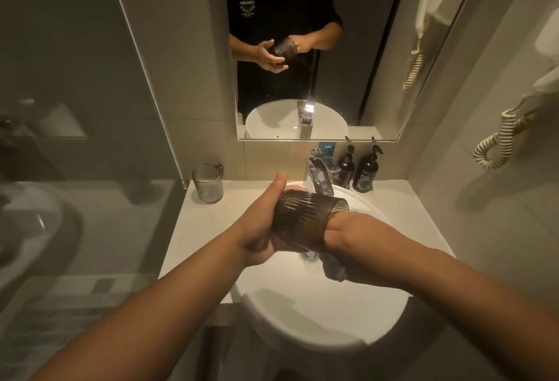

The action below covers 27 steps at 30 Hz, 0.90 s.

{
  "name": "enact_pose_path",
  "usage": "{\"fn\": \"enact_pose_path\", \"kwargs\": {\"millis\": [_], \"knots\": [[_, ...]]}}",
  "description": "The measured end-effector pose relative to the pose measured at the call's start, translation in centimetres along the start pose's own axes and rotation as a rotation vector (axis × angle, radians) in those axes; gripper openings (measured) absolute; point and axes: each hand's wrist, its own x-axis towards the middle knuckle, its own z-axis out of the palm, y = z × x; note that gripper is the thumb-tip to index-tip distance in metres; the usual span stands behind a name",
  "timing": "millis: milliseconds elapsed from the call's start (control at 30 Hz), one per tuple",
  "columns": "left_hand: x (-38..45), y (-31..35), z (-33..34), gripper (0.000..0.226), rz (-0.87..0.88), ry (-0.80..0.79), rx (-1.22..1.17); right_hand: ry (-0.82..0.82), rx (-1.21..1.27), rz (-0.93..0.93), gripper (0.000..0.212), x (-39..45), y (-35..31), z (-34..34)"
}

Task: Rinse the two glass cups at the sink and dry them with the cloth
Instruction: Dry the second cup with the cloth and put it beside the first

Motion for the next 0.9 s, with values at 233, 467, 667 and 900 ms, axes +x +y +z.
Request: {"fn": "enact_pose_path", "kwargs": {"millis": [233,467,667,900], "knots": [[0.2,-0.9,0.9,0.036,0.301,0.087,0.185,0.048,0.231,0.229,0.025,0.1,-0.9,2.0],[0.3,-1.1,0.4,0.033,0.479,0.094,0.235,0.167,0.815,0.554,0.022,-0.3,-2.6,1.3],[-0.3,-1.9,0.5,0.040,0.679,0.126,0.341,0.347,1.991,0.630,0.038,-0.1,-2.7,0.2],[-0.2,-1.3,0.2,0.053,0.389,-0.053,0.154,0.247,1.057,0.443,0.014,-0.6,-1.2,-2.4]]}}
